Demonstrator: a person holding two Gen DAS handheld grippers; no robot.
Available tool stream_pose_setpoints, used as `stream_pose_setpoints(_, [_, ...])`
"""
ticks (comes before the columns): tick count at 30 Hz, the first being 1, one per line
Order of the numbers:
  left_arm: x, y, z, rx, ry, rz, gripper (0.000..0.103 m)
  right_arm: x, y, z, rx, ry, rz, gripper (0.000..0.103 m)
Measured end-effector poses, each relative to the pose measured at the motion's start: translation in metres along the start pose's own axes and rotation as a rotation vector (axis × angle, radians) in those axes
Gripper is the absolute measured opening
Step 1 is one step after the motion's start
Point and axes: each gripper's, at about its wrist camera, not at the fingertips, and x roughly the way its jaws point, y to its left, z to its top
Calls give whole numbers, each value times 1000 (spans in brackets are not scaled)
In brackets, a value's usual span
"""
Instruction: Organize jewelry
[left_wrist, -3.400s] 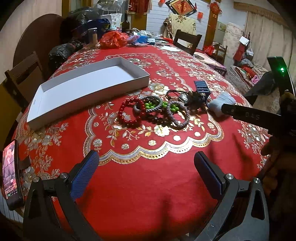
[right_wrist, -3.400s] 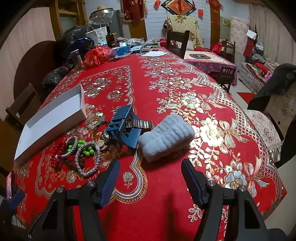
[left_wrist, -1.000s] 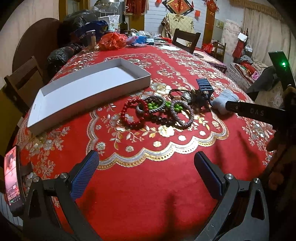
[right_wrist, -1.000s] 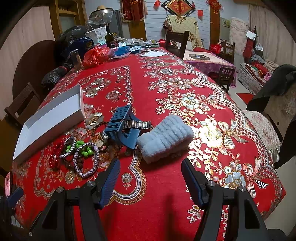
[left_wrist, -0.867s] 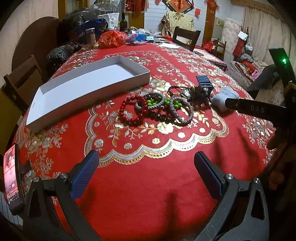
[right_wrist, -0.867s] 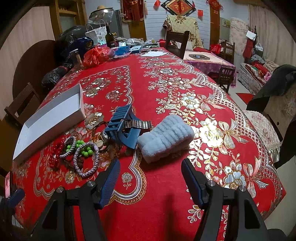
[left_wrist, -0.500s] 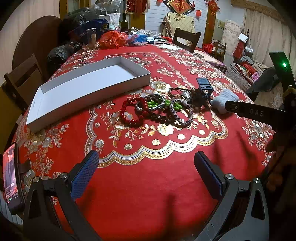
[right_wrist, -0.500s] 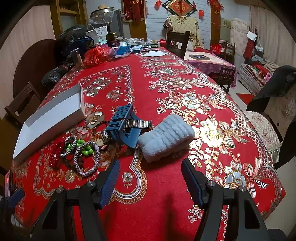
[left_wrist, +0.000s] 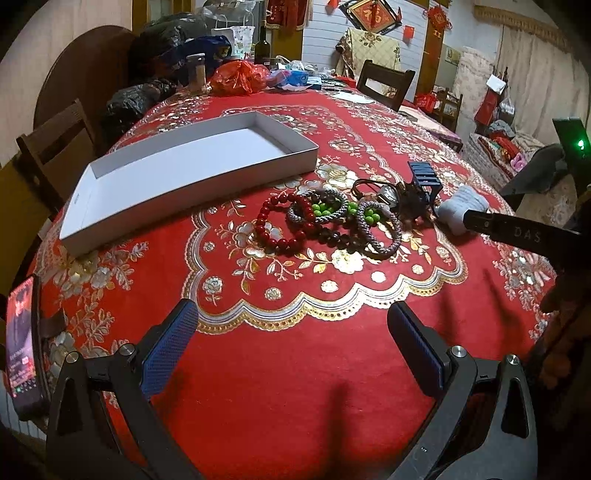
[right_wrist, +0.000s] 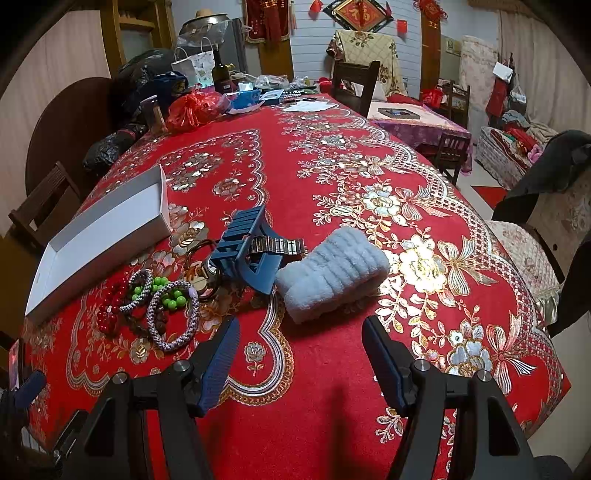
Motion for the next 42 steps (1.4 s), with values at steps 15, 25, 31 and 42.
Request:
stream_pose_setpoints(15, [2, 4, -1, -33, 24, -54, 102, 0, -1, -1, 2, 0, -1, 66])
stream_pose_setpoints(25, [1, 6, 0, -25, 19, -35, 102, 1, -2, -1, 2, 0, -3, 66])
stream_pose_setpoints(31, [4, 6, 0, -24, 34, -39, 102, 1, -1, -1, 3, 0, -3, 66])
stream_pose_setpoints(42, [-1, 14, -2, -72, -29, -7, 102, 1, -2, -1, 0, -1, -3, 66])
